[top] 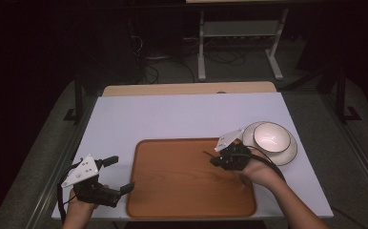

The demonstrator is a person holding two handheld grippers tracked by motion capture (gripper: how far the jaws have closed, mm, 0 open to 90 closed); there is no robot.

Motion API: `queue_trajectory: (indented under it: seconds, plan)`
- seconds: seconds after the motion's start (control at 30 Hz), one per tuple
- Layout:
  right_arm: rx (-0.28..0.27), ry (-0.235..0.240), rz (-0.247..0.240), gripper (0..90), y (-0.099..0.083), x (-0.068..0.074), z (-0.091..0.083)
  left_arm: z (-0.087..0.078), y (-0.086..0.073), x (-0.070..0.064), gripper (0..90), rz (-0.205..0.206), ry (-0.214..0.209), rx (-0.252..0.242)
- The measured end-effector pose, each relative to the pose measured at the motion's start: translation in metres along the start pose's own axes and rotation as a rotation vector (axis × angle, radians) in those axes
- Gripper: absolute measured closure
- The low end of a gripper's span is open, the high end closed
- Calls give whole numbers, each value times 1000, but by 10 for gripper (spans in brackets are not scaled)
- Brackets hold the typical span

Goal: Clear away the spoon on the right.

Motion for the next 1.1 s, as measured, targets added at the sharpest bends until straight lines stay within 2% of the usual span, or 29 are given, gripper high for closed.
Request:
queue_trajectory:
  seconds: [0.47,1.1]
  plan:
    - [54,16,-34,876,-6,7,13,0,0,0,0,-1,0,1]
    - [102,50,-42,847,-16,11,23,0,0,0,0,-1,-2,3]
Point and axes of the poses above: each handheld gripper's, and its own axes: z roughly forward along the jaws, y roughly out of its top, x roughly to its left, the point moved 7 cm from there along z, roughly forward along the jaws, and after that the axes turned 12 degrees about -x, right-handed, at the moved point
